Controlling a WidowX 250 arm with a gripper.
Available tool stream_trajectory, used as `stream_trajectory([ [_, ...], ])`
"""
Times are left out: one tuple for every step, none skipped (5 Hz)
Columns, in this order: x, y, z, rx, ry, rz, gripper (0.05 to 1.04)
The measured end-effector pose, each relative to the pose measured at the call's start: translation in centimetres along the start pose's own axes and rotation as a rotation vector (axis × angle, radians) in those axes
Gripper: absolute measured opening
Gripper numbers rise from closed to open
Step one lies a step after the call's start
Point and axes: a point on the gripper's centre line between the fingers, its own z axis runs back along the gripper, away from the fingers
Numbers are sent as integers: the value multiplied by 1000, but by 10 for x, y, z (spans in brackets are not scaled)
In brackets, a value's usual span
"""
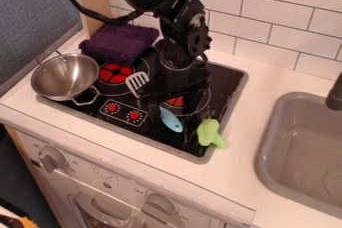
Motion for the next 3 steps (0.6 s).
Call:
stream_trajectory([
  [-3, 6, 1, -3, -52, 52, 681],
  [-8, 7, 1, 19, -67, 42, 393],
  [-11, 20, 4, 35, -89, 118, 313],
])
